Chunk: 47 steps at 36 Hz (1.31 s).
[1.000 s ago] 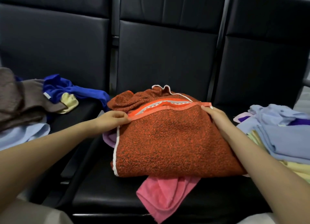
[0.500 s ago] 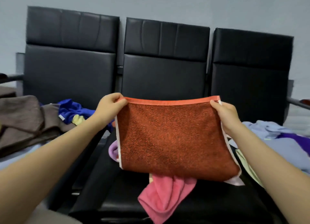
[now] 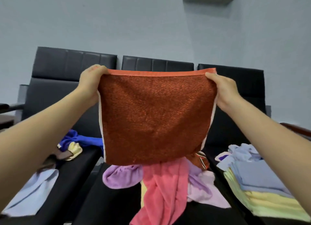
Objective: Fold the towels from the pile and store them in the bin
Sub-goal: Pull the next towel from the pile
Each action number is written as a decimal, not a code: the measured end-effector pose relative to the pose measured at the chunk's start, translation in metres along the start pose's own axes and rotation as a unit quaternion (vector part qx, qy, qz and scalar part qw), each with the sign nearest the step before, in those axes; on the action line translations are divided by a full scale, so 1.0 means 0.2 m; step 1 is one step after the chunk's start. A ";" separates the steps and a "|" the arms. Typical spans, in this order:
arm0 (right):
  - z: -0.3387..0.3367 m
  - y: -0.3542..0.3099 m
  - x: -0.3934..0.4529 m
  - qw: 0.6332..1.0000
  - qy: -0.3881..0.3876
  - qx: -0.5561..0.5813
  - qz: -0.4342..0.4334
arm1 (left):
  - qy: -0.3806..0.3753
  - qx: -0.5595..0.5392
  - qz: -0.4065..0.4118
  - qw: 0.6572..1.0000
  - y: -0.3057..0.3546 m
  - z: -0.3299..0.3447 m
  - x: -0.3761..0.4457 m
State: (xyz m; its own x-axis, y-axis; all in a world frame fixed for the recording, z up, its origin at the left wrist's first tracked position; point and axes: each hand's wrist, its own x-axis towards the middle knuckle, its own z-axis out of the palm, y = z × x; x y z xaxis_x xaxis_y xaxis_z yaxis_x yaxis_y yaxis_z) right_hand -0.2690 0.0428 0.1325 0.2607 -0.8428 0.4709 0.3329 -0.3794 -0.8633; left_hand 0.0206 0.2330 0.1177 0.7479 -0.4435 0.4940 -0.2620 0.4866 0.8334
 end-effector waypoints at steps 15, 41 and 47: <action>-0.13 0.49 0.00 0.966 -0.038 -0.166 0.192 | -0.155 0.108 -0.156 0.970 -0.40 -0.10 -0.07; -0.13 1.33 0.09 0.886 0.004 -0.448 0.116 | -0.068 0.440 -0.035 0.895 -1.27 -0.01 0.09; -0.12 1.40 0.09 0.872 0.009 -0.470 0.136 | -0.068 0.422 -0.067 0.902 -1.39 0.02 0.12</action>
State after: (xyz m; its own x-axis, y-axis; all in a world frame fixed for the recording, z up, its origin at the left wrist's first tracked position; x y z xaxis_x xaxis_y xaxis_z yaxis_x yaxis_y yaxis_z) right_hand -0.1927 -0.0873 -0.1059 0.1968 -0.9533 0.2292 -0.6316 -0.3021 -0.7141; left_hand 0.1077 0.0841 -0.1010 0.7410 -0.5713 0.3529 -0.5881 -0.2986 0.7516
